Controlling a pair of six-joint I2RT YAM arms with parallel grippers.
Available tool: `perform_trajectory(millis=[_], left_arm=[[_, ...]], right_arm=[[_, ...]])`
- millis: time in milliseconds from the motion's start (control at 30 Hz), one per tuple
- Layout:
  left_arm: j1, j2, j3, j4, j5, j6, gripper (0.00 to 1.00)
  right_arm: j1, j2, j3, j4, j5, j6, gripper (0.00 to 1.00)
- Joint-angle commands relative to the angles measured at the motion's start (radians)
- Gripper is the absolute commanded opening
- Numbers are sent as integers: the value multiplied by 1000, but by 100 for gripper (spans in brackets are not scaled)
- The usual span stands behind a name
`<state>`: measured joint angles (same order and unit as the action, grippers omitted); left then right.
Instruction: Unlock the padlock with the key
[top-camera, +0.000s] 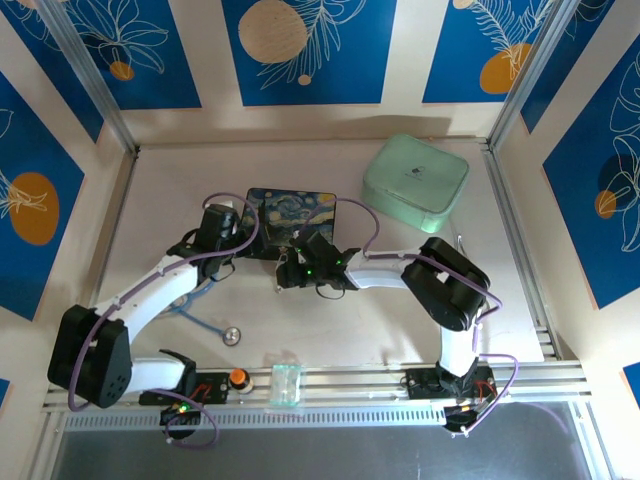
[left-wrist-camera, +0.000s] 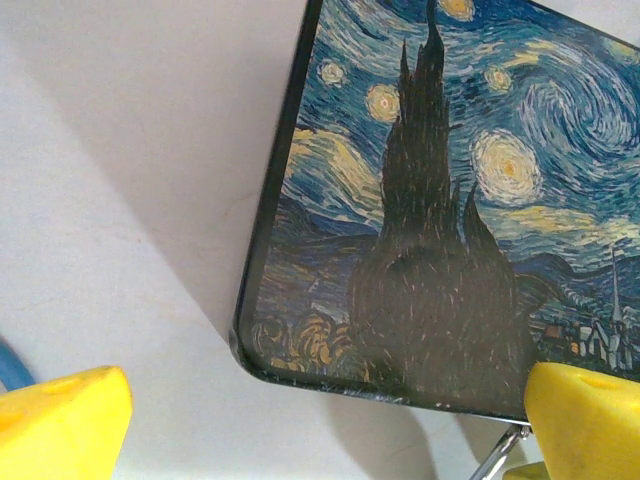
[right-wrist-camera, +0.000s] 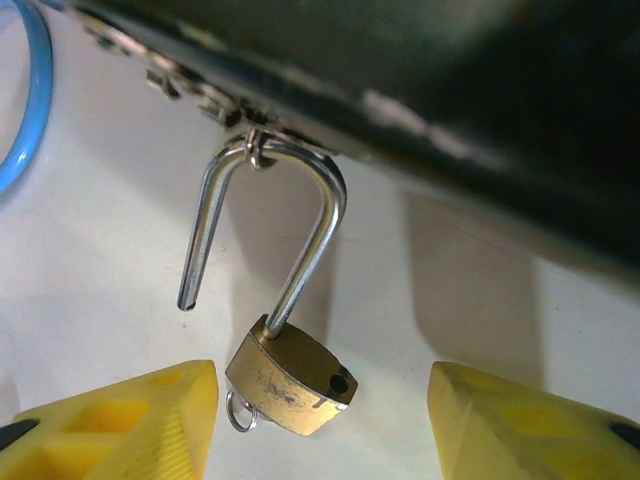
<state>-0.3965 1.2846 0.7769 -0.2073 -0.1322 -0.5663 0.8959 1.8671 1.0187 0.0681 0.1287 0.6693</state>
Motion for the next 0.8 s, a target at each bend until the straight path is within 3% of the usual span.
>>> perform_trajectory(millis=[0, 433, 767], left_arm=[[11, 7, 23, 24, -20, 17, 100], [15, 10, 22, 23, -47, 35, 100], [16, 20, 36, 23, -56, 46, 100]], right_arm=[[14, 32, 44, -26, 23, -19, 57], [24, 73, 35, -18, -6, -23, 42], [45, 91, 32, -50, 11, -43, 45]])
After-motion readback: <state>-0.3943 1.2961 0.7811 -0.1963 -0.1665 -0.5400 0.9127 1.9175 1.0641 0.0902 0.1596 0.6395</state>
